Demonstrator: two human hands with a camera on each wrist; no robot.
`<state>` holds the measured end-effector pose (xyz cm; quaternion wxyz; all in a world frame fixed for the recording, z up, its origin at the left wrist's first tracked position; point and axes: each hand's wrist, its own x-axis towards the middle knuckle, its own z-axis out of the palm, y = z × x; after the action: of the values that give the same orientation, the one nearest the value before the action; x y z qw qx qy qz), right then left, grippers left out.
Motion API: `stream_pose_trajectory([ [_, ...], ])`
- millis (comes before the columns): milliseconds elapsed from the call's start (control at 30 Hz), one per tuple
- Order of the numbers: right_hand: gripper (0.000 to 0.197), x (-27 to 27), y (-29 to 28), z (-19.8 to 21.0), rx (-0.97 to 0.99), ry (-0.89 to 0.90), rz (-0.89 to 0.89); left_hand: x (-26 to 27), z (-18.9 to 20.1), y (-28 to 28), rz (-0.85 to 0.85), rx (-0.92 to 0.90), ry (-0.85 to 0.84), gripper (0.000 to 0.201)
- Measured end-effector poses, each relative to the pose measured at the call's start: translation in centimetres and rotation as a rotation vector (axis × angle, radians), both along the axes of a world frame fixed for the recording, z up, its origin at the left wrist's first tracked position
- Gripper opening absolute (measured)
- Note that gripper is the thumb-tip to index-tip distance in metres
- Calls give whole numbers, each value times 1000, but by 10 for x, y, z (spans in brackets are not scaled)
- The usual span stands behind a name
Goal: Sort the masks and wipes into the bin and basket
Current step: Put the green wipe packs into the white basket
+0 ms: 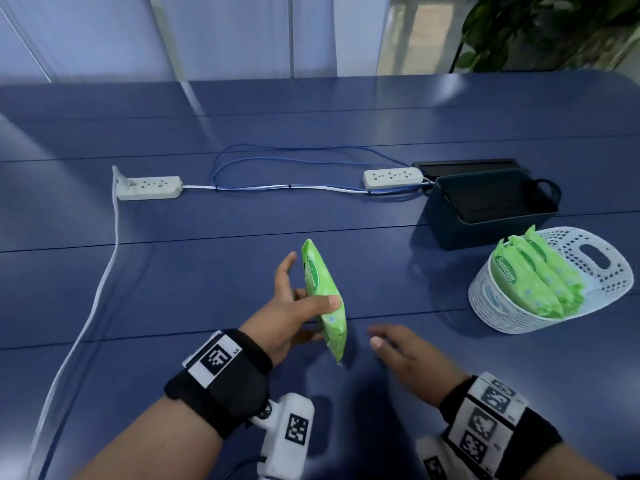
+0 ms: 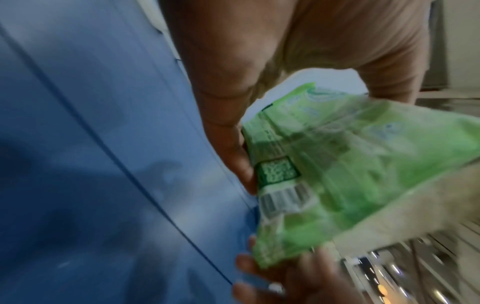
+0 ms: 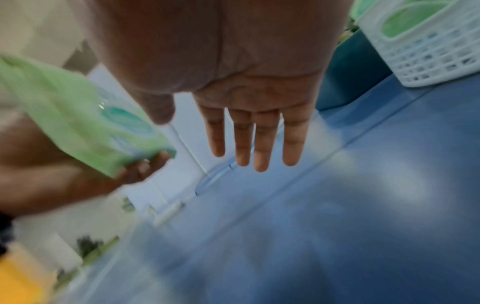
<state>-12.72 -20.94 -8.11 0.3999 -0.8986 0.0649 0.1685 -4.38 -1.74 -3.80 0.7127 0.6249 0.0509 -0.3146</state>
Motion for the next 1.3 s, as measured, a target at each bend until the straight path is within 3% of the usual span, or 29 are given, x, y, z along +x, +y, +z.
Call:
stream_pose_trajectory([
  [33, 37, 0, -4, 13, 98, -53, -71, 3, 3, -10, -17, 3, -37, 108],
  [67, 31, 1, -9, 26, 180, -110, -108, 4, 6, -22, -40, 28, -89, 112],
  [133, 54, -1, -21, 53, 263, -183, -88, 5, 12, -47, -125, 150, -254, 117],
  [200, 72, -4, -36, 73, 228, -249, -57, 3, 20, -77, -235, 202, -377, 116],
  [300, 47, -9, -65, 87, 25, -367, -74, -3, 32, -127, -393, 169, -399, 106],
  [367, 41, -15, -94, 90, -68, -401, -158, -4, 36, -158, -481, 175, -412, 98],
  [467, 35, -21, -150, 94, -184, -349, -304, -1, 38, -186, -496, 119, -336, 65],
  [567, 29, -22, -209, 107, -258, -363, -427, 8, 27, -181, -492, 259, -385, 32],
  [667, 30, -12, -265, 111, -360, -348, -487, 23, 9, -164, -394, 425, -332, 49],
  [767, 34, 8, -311, 97, -446, -198, -480, 32, -16, -157, -392, 644, -321, 28],
  [933, 37, 32, -337, 66, -458, -8, -325, 19, -72, -142, -539, 928, -347, 24],
  [1000, 30, 37, -340, 64, -449, 7, -302, 13, -83, -134, -491, 949, -349, 19],
  [1100, 19, 41, -345, 67, -471, -2, -235, 11, -92, -115, -295, 1016, -393, 27],
  [1167, 14, 43, -347, 72, -497, 7, -170, 15, -99, -100, -234, 1192, -463, 32],
  [1300, 24, 52, -346, 73, -568, 125, -68, 19, -108, -86, -298, 1464, -372, 83],
])
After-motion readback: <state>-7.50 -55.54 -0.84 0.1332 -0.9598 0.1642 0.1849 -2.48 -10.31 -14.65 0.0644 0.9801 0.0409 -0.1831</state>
